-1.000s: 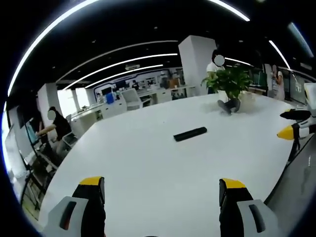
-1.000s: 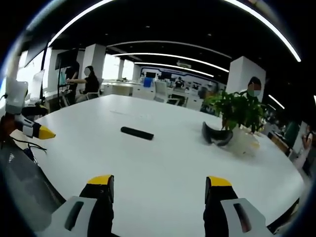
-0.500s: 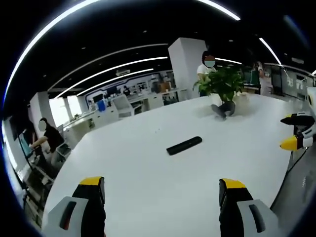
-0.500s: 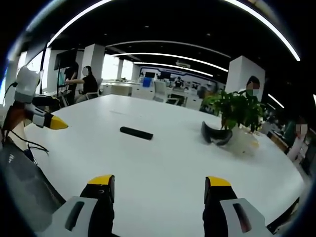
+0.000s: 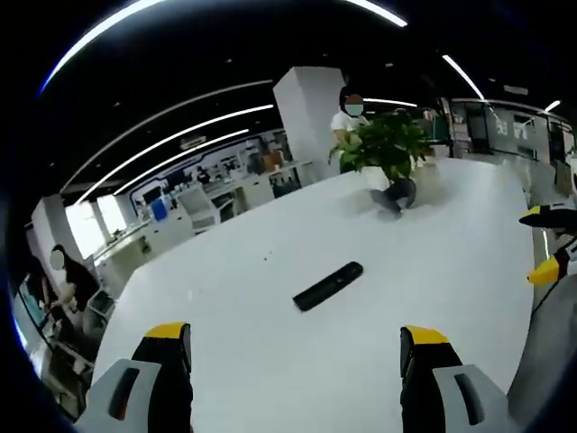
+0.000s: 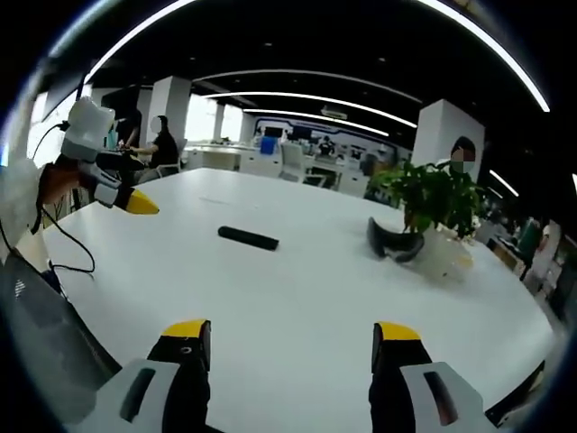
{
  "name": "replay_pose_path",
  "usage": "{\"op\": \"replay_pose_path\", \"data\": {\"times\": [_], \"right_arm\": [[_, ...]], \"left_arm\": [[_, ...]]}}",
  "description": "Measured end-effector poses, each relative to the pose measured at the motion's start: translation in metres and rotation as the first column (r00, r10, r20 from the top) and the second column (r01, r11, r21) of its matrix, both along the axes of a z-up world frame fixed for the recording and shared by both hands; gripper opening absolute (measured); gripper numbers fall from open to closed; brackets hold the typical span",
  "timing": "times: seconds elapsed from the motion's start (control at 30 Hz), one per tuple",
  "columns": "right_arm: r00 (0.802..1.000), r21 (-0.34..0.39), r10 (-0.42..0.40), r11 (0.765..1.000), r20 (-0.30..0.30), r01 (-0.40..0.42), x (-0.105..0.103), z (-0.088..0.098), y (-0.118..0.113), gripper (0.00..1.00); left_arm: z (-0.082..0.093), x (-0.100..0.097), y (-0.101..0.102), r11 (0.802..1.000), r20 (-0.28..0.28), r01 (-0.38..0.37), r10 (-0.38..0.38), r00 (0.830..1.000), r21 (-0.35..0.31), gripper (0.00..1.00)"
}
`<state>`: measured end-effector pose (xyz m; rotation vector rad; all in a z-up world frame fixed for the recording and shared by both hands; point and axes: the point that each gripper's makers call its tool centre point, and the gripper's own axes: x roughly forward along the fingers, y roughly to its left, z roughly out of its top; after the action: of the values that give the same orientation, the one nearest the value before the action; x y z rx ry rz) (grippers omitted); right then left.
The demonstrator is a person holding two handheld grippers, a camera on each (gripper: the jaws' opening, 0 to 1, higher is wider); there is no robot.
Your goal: Press the specified remote control buttons in sequence, fully releasing each button before pressing the next.
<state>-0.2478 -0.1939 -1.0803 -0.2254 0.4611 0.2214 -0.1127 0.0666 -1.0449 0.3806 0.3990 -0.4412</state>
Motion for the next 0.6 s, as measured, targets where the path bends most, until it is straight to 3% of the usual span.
{"op": "replay_pose_path", "data": {"times": [0.5, 0.6], "right_arm": [[1.000, 0.016, -0.008, 1.000, 0.003, 0.008, 0.000, 0.002, -0.001, 0.70], [1.000, 0.010, -0.009, 1.000, -0.008, 0.009, 0.000, 0.000, -0.001, 0.69]], "left_arm": [[-0.008, 0.052, -0.027, 0.983, -0.026, 0.145, -0.143, 0.989, 0.116, 1.00], [-0.011, 0.061, -0.032, 0.973, -0.034, 0.171, -0.168, 0.985, 0.155, 0.89]]}}
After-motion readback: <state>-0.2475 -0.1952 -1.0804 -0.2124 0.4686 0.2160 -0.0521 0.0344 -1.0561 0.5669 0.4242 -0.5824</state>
